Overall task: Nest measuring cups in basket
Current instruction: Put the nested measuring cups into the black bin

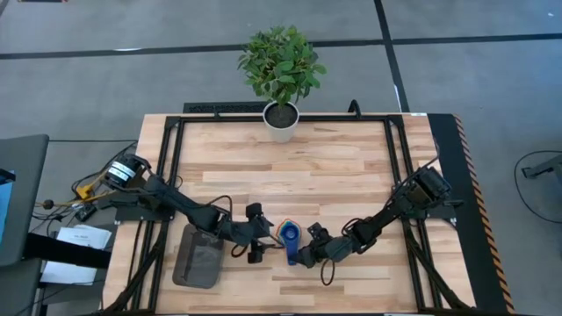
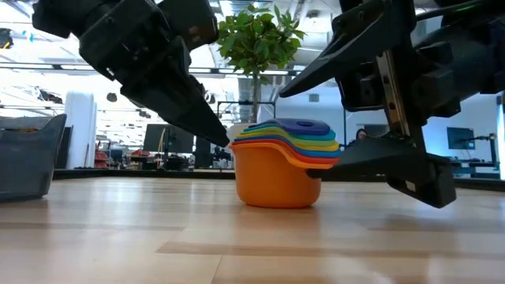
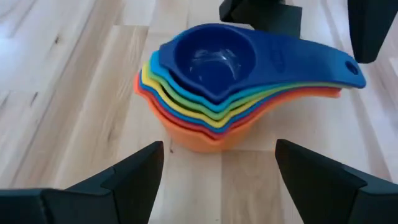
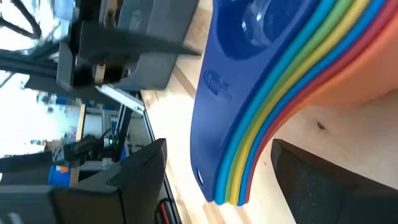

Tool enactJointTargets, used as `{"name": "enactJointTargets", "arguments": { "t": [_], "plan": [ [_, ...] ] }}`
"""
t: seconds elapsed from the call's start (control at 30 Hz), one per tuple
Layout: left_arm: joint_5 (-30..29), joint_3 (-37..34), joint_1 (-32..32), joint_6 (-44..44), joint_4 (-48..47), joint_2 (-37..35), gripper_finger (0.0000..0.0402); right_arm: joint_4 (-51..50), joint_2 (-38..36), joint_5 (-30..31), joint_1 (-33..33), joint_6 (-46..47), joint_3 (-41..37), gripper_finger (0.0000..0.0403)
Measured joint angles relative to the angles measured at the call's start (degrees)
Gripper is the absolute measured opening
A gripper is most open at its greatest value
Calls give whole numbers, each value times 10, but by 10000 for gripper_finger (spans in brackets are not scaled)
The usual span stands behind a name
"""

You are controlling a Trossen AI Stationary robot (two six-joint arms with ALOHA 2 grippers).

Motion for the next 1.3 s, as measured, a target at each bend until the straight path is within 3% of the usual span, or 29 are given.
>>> {"name": "enactJointTargets", "arguments": {
  "t": [0.27,0.57,0.8,1.0,1.3],
  "plan": [
    [-43,23,-29,-74,13,67,300,-13,0,56,27,36,1,335],
    [-54,61,-29,-87,21,94,300,108,72,16,23,33,19,330],
    [-57,62,-28,-94,17,94,300,109,75,10,19,31,18,323],
    [-55,61,-28,-94,14,93,300,107,76,13,19,33,17,273],
    [-54,61,-27,-94,14,93,300,107,76,14,19,34,17,155]
  ]
}}
